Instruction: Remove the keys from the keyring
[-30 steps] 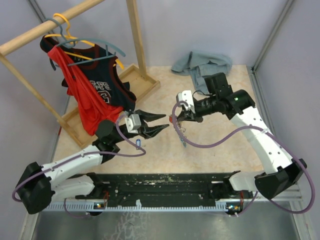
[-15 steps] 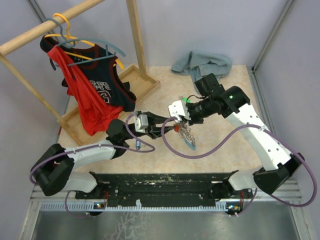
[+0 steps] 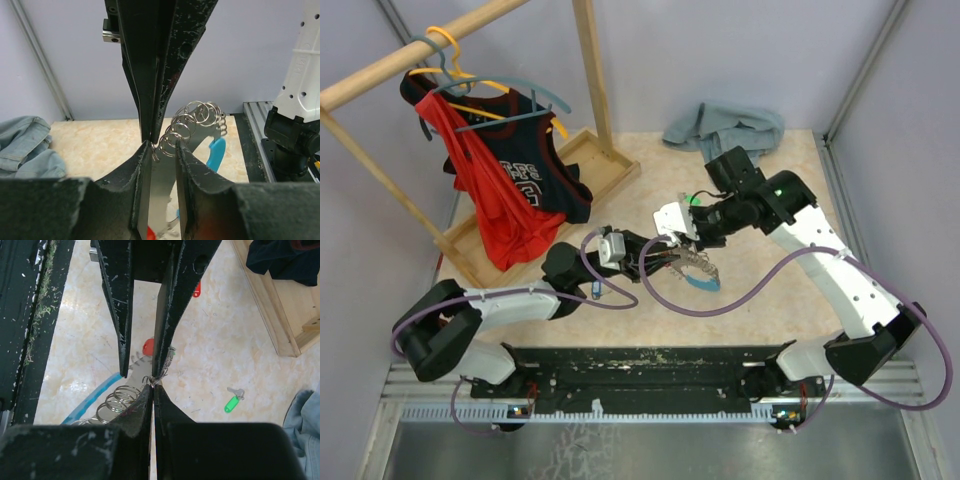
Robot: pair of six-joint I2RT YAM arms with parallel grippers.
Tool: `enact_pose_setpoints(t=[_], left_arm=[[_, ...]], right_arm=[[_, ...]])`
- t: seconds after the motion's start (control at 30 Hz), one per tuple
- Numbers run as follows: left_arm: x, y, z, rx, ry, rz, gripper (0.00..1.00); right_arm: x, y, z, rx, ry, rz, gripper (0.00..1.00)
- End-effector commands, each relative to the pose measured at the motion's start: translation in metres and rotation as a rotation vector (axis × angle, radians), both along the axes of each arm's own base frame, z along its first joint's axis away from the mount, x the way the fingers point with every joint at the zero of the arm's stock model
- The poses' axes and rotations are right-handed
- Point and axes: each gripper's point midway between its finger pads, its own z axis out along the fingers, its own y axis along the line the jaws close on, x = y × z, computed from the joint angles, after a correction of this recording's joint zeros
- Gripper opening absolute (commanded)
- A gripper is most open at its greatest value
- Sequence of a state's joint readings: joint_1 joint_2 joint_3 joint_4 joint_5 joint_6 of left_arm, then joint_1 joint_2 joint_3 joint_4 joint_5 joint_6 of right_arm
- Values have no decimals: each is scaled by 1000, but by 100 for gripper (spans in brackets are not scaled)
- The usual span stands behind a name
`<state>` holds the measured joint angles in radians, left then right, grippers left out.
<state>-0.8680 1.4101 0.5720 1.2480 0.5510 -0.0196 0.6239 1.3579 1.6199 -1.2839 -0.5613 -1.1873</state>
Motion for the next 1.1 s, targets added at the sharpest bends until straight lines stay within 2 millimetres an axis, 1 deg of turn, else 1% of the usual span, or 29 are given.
enact_pose_setpoints(t=[0.0, 0.37, 0.53, 0.6, 0.73, 0.83, 0.9, 1.0, 1.07], left_arm=[[7, -3, 12, -27, -20, 40, 31], [11, -9, 4, 7, -2, 50, 26], [12, -10, 2, 18, 3, 48, 21], [12, -11, 2, 20, 4, 45, 17], [13, -12, -1, 31, 9, 47, 16], [12, -12, 0, 30, 7, 45, 9], [12, -12, 1, 30, 5, 41, 1], [11, -11, 1, 32, -1, 41, 0], [11, -8, 2, 27, -10, 55, 0]], right_arm=[[0, 10, 27, 63, -68, 33, 0], [-2, 10, 28, 66, -63, 34, 0], [-2, 11, 28, 70, -61, 33, 0], [-2, 11, 28, 71, -61, 33, 0], [-2, 11, 28, 73, -60, 34, 0], [-4, 12, 26, 74, -51, 38, 0], [-5, 12, 25, 73, -47, 40, 0], [-8, 13, 26, 85, -37, 42, 0], [-11, 16, 33, 121, -25, 34, 0]])
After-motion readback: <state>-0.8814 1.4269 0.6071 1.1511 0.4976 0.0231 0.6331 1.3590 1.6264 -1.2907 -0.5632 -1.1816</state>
